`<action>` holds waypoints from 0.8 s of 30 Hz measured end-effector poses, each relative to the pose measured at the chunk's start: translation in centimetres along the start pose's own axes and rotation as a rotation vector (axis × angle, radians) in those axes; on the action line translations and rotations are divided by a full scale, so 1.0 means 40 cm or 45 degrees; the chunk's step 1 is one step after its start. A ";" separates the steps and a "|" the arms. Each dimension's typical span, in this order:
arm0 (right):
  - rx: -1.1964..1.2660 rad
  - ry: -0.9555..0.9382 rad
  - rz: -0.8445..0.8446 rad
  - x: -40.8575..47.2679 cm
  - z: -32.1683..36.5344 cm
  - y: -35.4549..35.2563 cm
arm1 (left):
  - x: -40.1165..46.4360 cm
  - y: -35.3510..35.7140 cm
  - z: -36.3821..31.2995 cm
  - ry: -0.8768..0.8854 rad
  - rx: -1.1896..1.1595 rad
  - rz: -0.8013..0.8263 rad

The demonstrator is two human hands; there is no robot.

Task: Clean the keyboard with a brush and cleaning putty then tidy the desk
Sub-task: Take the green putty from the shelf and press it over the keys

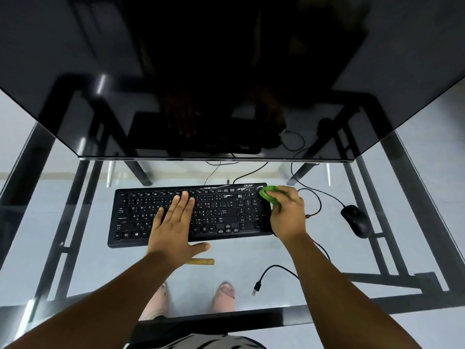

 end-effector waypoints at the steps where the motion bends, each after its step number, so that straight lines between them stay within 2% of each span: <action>1: -0.039 0.011 0.047 0.015 0.004 0.012 | 0.004 -0.004 0.002 -0.001 0.002 -0.006; 5: -0.097 0.027 0.092 0.050 0.005 0.034 | 0.020 -0.025 0.019 -0.028 0.020 0.003; 9: -0.168 -0.173 0.185 0.044 0.017 0.014 | 0.030 -0.027 0.032 -0.045 0.024 0.041; 14: -0.168 -0.075 0.182 0.061 0.013 0.005 | 0.031 -0.024 0.033 -0.036 0.017 0.062; 18: -0.200 -0.112 0.181 0.076 0.050 0.031 | 0.030 -0.025 0.031 -0.030 0.001 0.066; 21: -0.261 -0.213 0.265 0.067 0.025 0.025 | 0.032 -0.026 0.035 -0.014 0.003 0.075; 24: -0.279 -0.126 0.251 0.079 -0.003 0.009 | 0.034 -0.026 0.044 0.013 -0.002 0.087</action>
Point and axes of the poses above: each hand's wrist, its own x-axis towards the middle knuckle, its own y-axis out of the palm, z = x × y, the point moved 6 cm from there along x, towards the middle knuckle, and after that the axes turned 14 degrees about -y, right-handed, at the moved point
